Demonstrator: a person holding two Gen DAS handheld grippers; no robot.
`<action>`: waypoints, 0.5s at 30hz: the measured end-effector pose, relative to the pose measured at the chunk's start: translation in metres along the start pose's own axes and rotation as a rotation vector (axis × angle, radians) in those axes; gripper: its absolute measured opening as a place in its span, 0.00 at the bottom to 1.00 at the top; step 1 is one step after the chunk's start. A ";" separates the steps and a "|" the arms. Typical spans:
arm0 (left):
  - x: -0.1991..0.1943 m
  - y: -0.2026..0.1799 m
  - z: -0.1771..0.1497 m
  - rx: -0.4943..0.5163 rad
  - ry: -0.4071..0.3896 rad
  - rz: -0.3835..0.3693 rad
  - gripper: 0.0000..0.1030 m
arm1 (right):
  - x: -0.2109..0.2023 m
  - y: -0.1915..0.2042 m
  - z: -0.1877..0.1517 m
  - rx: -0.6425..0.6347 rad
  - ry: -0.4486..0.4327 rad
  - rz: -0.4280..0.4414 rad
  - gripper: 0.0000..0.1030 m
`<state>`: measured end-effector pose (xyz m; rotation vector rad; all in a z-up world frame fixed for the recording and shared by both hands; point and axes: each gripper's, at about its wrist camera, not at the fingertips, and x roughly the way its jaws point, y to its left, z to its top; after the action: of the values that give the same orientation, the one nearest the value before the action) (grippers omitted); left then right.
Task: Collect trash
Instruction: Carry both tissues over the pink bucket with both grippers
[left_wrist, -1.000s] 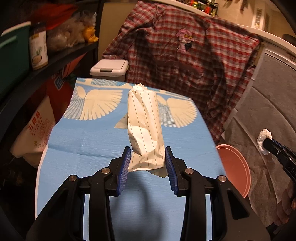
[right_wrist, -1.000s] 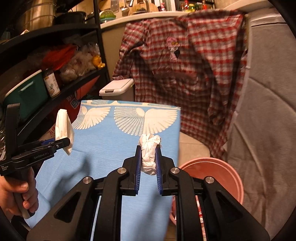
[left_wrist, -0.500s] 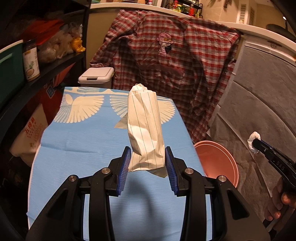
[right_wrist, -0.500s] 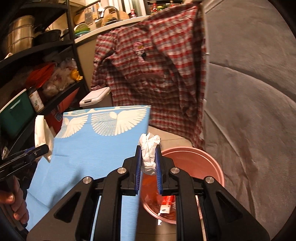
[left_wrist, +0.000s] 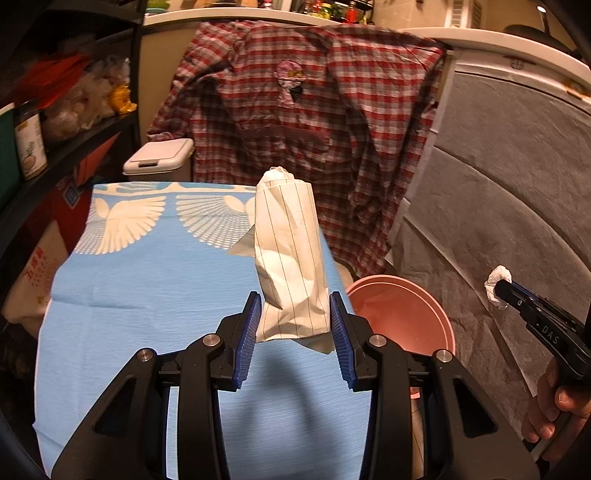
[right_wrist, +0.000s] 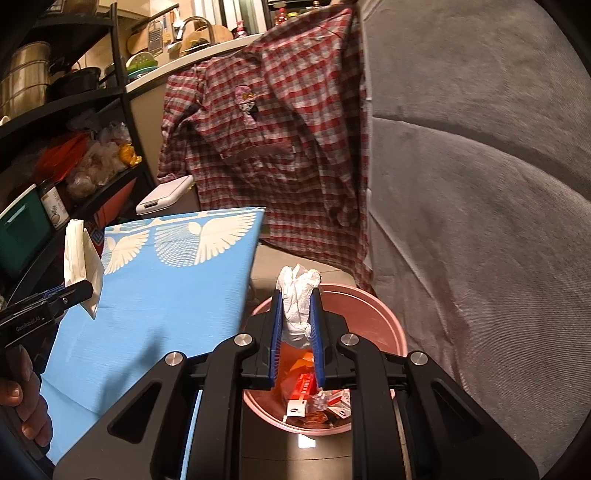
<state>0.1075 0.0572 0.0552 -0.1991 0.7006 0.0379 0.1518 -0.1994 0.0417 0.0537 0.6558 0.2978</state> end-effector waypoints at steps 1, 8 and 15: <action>0.002 -0.004 0.001 0.005 0.000 -0.007 0.36 | 0.000 -0.003 0.000 0.003 0.000 -0.005 0.14; 0.013 -0.029 0.000 0.038 0.011 -0.060 0.36 | 0.004 -0.018 -0.002 0.012 0.012 -0.026 0.15; 0.032 -0.051 -0.005 0.069 0.055 -0.126 0.36 | 0.012 -0.028 -0.004 0.013 0.033 -0.041 0.15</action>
<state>0.1341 0.0051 0.0397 -0.1781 0.7419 -0.1121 0.1659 -0.2229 0.0273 0.0474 0.6903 0.2554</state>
